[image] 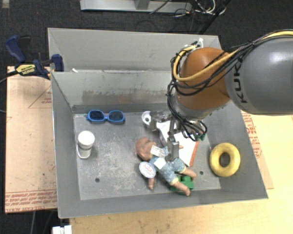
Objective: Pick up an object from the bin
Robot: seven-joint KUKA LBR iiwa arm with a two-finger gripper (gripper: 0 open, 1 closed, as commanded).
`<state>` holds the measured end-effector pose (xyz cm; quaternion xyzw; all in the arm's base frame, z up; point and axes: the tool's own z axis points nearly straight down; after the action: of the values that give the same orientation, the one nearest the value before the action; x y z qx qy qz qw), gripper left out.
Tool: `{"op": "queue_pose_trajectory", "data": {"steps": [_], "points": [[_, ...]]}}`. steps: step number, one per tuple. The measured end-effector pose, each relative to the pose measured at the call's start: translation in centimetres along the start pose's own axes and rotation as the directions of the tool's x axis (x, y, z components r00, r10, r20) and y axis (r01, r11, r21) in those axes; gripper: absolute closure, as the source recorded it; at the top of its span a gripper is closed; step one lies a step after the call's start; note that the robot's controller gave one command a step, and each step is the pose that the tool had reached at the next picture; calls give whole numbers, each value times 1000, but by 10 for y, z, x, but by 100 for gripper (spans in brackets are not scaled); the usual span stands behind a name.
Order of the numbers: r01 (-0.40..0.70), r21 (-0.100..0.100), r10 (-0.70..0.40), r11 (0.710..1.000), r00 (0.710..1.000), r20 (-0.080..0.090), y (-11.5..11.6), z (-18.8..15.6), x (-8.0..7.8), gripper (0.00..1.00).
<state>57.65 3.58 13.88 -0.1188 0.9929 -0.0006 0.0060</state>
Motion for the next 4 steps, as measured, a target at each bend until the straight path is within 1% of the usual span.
{"op": "queue_pose_trajectory", "data": {"steps": [1,2,4], "points": [[55,-6,-55,998,998,0,16,32,8,0],[286,3,-286,958,958,-2,31,56,4,100],[286,3,-286,958,958,-2,31,56,4,100]]}}
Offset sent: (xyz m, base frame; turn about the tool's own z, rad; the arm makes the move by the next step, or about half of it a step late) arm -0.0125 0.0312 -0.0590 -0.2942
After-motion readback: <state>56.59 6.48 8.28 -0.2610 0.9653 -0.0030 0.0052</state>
